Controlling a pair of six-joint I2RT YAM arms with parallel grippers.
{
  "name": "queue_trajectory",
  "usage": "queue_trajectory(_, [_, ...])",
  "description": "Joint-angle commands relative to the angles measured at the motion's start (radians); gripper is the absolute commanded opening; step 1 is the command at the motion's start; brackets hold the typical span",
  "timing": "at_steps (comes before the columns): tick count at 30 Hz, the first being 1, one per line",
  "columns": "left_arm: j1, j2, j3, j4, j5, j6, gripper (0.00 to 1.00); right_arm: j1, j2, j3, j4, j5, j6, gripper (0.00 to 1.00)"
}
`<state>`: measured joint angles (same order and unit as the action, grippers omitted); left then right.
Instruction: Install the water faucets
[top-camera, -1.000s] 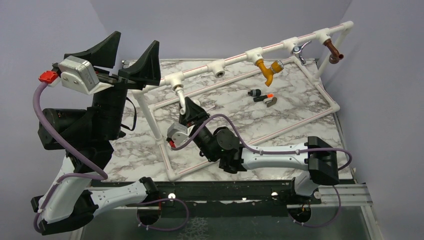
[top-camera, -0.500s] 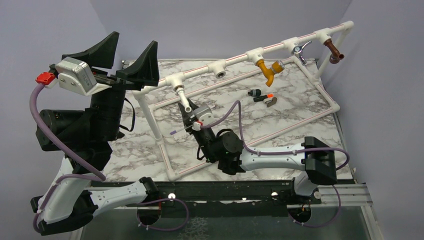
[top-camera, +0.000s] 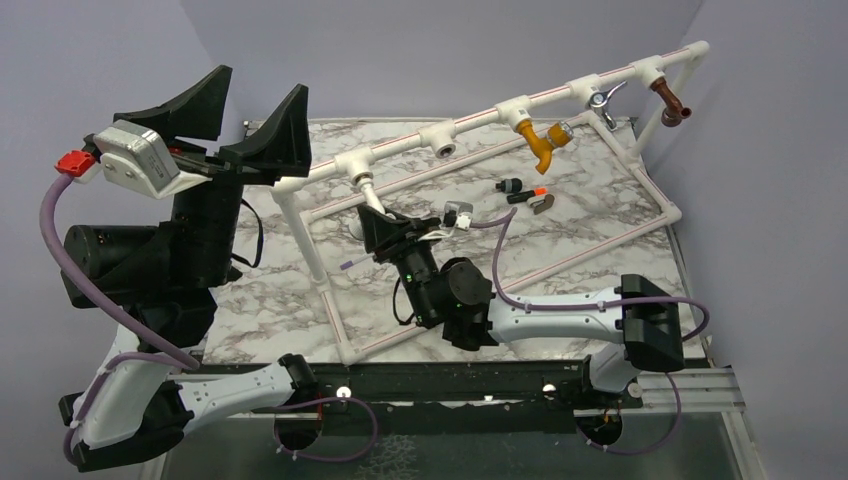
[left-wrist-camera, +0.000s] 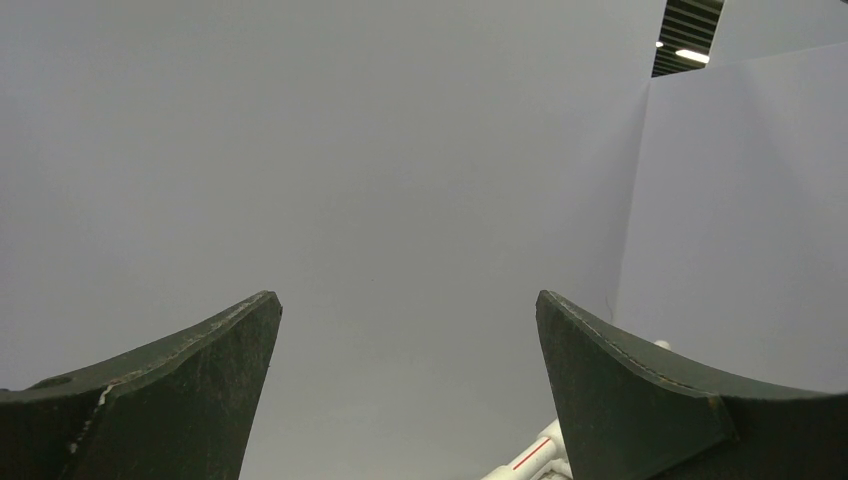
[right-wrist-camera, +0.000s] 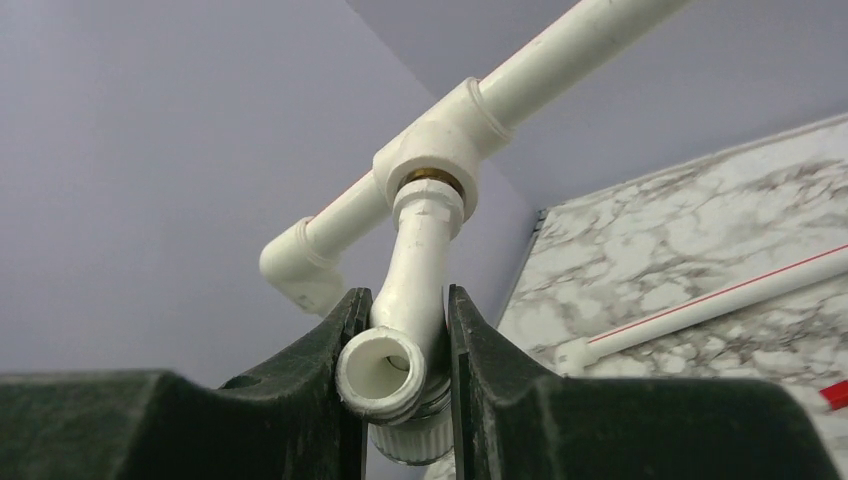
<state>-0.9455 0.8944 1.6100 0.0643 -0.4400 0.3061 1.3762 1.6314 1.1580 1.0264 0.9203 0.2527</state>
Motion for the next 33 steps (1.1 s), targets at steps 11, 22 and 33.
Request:
queue_trajectory(11, [-0.039,-0.015,0.027,-0.007,-0.026,-0.002,0.99,-0.008,-0.116,-0.03,-0.152,0.137,0.865,0.01])
queue_trajectory(22, [-0.055,-0.011,0.033,-0.011,-0.042,0.008,0.99,-0.008,-0.178,0.006,-0.335,0.087,1.204,0.0])
queue_trajectory(33, [-0.084,0.012,0.041,-0.017,-0.076,0.027,0.99,-0.008,-0.206,-0.029,-0.4,0.112,1.183,0.33])
